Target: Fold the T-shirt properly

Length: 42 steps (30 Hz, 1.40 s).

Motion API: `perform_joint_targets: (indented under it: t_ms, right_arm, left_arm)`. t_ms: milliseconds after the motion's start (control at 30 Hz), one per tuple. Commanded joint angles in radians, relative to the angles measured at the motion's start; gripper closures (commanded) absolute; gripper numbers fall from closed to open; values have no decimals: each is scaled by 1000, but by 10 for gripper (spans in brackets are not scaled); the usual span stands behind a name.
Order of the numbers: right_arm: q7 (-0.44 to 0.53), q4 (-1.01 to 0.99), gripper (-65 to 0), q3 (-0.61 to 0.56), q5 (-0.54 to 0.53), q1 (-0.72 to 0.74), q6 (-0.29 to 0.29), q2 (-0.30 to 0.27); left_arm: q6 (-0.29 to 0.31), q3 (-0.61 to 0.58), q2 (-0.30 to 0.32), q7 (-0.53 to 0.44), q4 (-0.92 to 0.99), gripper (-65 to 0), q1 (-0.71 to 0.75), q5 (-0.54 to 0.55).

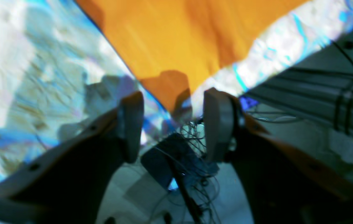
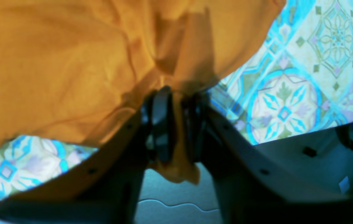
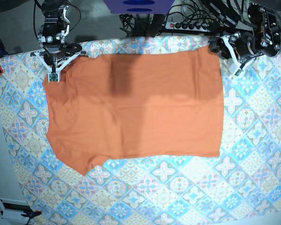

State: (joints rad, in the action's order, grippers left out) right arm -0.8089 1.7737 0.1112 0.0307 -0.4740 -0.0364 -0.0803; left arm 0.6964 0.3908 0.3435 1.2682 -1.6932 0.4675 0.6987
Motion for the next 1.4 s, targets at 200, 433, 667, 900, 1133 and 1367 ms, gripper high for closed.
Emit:
perform_joint_targets:
  t_ms: [200, 433, 667, 900, 1133, 1367]
  right_arm:
    - [15, 18, -119, 5, 8, 1, 3, -5]
    - [15, 21, -118, 5, 8, 1, 3, -5]
    - [10, 22, -118, 2, 10, -1, 3, -5]
    - [9, 22, -118, -3, 10, -1, 3, -5]
    - [9, 22, -118, 2, 10, -6, 3, -5]
    - [10, 22, -117, 3, 10, -7, 3, -5]
  left_arm:
    - [2, 40, 16, -9, -8, -309, 18, 8]
    - [2, 21, 15, -89, 141, -214, 14, 11]
    - [2, -94, 16, -143, 196, -112, 10, 16]
    - [2, -177, 21, -144, 196, -112, 6, 86]
    - [2, -197, 18, -144, 196, 0, -31, 88]
    - [2, -94, 21, -141, 195, 0, -36, 88]
